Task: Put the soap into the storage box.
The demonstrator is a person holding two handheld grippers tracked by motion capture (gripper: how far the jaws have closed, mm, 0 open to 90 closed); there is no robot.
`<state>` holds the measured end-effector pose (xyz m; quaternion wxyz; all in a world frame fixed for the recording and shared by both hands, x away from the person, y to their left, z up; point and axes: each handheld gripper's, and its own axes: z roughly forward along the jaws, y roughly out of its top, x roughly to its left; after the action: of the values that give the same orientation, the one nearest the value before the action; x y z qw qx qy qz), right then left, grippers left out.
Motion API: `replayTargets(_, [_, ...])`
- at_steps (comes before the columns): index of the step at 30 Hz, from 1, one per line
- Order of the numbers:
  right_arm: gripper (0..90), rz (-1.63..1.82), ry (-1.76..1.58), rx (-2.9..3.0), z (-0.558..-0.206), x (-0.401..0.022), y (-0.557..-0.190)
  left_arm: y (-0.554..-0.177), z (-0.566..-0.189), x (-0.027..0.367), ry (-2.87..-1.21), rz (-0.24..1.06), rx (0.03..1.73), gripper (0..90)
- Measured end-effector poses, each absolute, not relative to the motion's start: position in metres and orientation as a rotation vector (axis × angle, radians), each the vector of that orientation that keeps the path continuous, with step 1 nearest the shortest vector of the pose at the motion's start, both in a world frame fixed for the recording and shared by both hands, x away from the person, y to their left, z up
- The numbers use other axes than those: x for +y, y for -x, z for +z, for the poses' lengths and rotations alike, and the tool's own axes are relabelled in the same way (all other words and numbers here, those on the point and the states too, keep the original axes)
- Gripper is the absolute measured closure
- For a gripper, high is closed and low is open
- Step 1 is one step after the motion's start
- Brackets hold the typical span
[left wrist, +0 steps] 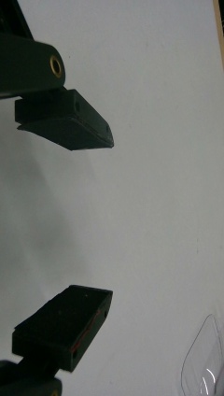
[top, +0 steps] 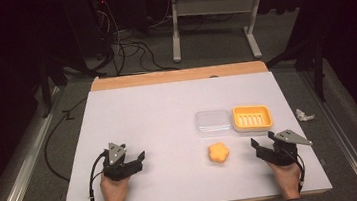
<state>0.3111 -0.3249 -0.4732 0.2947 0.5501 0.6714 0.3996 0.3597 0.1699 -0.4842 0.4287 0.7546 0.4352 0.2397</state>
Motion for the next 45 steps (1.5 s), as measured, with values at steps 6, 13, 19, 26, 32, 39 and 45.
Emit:
replayTargets(6, [27.0, 1.086, -1.486, 1.800, -0.473, -0.325, -0.307, -0.361, -0.484, 0.171, -1.881, 0.579, 1.094, 23.0])
replayTargets(13, [27.1, 1.086, -1.483, 1.835, -0.469, -0.318, -0.300, -0.361, -0.484, 0.171, -1.883, 0.581, 1.084, 22.8])
replayTargets(19, [27.5, 1.108, -1.459, 1.864, -0.465, -0.309, -0.296, -0.361, -0.484, 0.171, -1.884, 0.582, 1.084, 22.8])
replayTargets(26, [27.8, 1.124, -1.411, 1.913, -0.463, -0.296, -0.293, -0.361, -0.484, 0.171, -1.889, 0.572, 1.074, 22.3])
replayTargets(32, [27.8, 1.128, -1.391, 1.965, -0.462, -0.286, -0.295, -0.361, -0.484, 0.170, -1.897, 0.572, 1.077, 22.3])
replayTargets(39, [27.4, 1.130, -1.381, 2.019, -0.462, -0.274, -0.299, -0.361, -0.484, 0.171, -1.897, 0.573, 1.076, 22.3])
replayTargets(45, [27.0, 1.129, -1.352, 2.070, -0.462, -0.263, -0.301, -0.361, -0.484, 0.170, -1.895, 0.575, 1.075, 22.3])
